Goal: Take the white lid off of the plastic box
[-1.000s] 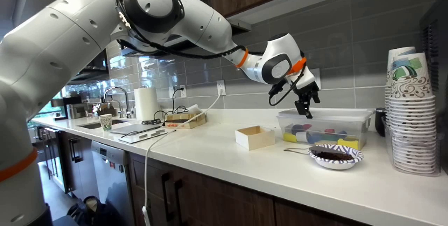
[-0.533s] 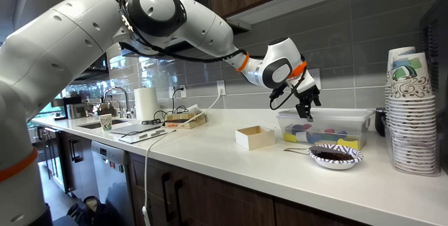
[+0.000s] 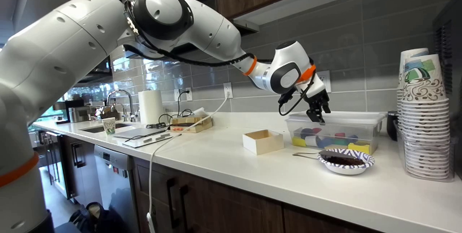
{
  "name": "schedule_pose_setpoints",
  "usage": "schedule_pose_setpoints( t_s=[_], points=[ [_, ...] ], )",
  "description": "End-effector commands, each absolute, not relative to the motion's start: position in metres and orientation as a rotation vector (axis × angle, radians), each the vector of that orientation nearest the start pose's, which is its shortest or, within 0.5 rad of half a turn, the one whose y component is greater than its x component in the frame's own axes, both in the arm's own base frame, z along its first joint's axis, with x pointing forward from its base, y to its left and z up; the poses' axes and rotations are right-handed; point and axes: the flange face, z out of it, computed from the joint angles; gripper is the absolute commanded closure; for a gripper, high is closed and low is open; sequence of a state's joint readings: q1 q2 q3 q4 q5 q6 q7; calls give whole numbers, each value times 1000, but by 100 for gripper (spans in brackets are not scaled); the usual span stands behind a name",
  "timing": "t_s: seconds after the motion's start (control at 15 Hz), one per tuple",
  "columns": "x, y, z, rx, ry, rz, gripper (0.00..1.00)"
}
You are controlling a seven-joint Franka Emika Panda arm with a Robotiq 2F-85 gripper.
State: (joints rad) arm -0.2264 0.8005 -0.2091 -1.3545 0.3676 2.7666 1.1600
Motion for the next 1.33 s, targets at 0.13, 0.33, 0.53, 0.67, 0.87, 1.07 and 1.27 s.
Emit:
schedule_pose_setpoints(
  t_s=[0.13, 0.33, 0.53, 0.67, 0.87, 1.07, 1.27],
  points=[
    [723, -301, 316, -1699, 2071, -810, 79],
    [722, -298, 334, -1679, 2026, -881, 90],
    [722, -288, 359, -1653, 1956, -965, 100],
    [721, -279, 370, -1651, 1920, -990, 97],
    [721, -265, 378, -1652, 1867, -1020, 97],
    [720, -243, 390, -1641, 1784, -1076, 97],
    [718, -213, 403, -1653, 1681, -1118, 97]
  ],
)
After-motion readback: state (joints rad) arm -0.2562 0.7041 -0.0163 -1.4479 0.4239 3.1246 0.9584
